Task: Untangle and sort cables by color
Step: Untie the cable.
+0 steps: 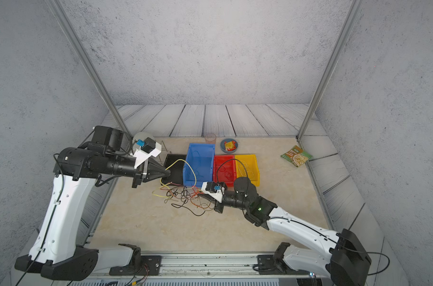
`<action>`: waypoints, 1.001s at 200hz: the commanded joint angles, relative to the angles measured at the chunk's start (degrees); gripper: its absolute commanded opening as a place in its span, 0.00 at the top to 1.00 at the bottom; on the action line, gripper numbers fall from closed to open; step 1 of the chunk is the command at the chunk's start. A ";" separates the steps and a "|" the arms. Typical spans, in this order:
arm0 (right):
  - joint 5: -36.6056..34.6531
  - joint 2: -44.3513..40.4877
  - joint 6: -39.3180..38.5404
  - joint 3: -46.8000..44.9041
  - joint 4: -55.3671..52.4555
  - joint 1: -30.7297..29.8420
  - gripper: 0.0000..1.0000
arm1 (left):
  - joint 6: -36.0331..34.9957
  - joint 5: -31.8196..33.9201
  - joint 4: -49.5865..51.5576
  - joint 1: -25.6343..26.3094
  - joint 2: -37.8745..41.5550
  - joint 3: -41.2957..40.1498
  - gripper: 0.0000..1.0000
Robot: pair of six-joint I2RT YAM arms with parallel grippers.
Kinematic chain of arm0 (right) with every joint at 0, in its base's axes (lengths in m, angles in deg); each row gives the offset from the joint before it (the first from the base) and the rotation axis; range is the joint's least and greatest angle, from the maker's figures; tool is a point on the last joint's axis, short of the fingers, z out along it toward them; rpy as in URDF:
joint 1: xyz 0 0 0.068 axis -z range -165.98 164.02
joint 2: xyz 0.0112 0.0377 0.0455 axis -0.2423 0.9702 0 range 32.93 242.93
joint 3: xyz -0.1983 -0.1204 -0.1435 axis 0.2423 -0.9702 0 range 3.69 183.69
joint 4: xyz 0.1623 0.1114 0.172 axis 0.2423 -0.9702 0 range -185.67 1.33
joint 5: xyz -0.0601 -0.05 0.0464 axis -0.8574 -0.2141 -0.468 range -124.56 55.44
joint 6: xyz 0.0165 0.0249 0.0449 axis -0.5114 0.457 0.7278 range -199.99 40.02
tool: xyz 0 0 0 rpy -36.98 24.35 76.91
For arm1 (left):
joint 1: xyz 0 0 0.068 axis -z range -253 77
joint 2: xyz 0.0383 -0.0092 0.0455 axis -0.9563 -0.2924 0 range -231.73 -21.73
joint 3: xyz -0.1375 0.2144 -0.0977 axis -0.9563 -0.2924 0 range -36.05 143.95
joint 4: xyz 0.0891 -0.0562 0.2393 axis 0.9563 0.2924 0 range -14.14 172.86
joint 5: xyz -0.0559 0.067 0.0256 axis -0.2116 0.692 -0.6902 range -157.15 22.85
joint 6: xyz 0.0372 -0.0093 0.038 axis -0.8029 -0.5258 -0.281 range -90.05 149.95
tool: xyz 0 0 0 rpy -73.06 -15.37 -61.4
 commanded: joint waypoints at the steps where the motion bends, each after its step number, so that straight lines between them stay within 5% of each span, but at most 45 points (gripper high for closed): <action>1: -1.15 -1.63 -2.73 -2.74 -7.78 -0.05 1.00 | 5.71 6.07 -3.05 -0.55 -0.53 3.66 1.00; 34: -0.61 -1.16 -1.87 -3.60 -11.28 -0.20 1.00 | 16.54 14.36 -11.57 -2.08 -0.59 2.48 1.00; 103: -8.57 -1.55 -4.02 -4.01 -20.43 -0.13 1.00 | 27.26 31.27 -19.63 -8.11 -0.51 2.61 1.00; 126: -9.28 -1.40 -3.88 -3.78 -22.72 -0.16 1.00 | 27.66 34.04 -19.97 -8.67 -0.26 3.00 1.00; 176: -11.84 -1.45 -5.47 -3.67 -27.44 -0.08 1.00 | 20.33 50.79 -22.74 -8.92 1.48 0.55 1.00; 200: -9.55 -0.73 -6.49 -3.57 -27.36 -0.18 1.00 | 15.00 43.21 -17.79 -8.90 2.35 1.76 1.00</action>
